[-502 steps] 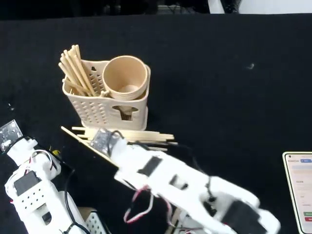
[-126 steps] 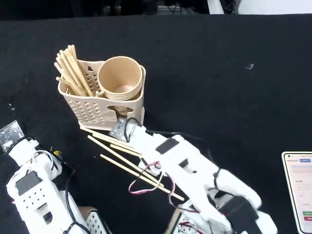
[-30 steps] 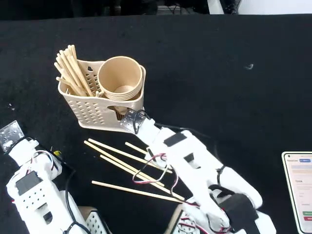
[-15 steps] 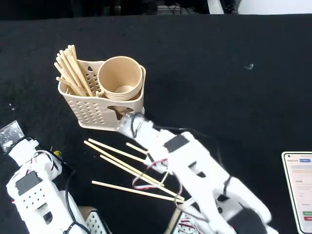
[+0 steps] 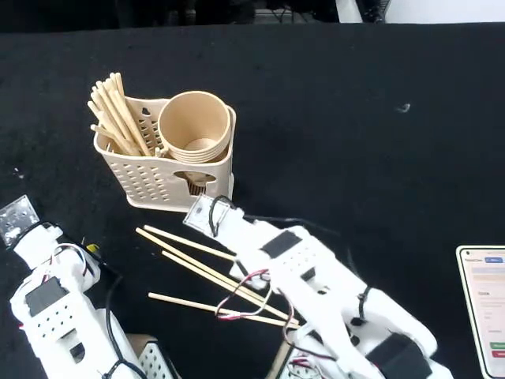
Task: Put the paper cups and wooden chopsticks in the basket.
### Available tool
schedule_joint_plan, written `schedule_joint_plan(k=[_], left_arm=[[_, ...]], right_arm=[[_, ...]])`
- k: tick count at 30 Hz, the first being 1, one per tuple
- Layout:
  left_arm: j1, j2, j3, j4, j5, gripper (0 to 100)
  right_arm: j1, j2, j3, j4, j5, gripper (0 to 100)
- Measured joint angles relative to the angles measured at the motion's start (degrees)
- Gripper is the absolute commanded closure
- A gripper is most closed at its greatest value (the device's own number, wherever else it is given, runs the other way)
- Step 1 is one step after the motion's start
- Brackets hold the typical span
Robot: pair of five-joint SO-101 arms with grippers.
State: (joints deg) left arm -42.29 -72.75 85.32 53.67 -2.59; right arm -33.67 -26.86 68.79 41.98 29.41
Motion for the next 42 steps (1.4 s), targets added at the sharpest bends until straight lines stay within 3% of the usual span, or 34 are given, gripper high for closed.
schedule_joint_plan(k=[9, 19, 28, 36, 42], left_arm=[[0.0, 0.0, 0.0, 0.0, 0.0, 76], [0.0, 0.0, 0.0, 0.0, 0.0, 76], [0.0, 0.0, 0.0, 0.0, 0.0, 76], [0.0, 0.0, 0.0, 0.0, 0.0, 76], [0.0, 0.0, 0.0, 0.0, 0.0, 76]], right_arm=[[0.9, 2.6, -2.2, 1.2, 0.9, 87.5], [2.0, 3.4, -7.1, 10.1, 1.0, 87.5], [2.0, 3.4, -7.1, 9.8, 1.0, 87.5], [4.8, 3.5, -4.5, 1.0, 1.0, 87.5], [4.8, 3.4, -3.7, 0.3, 0.9, 87.5]])
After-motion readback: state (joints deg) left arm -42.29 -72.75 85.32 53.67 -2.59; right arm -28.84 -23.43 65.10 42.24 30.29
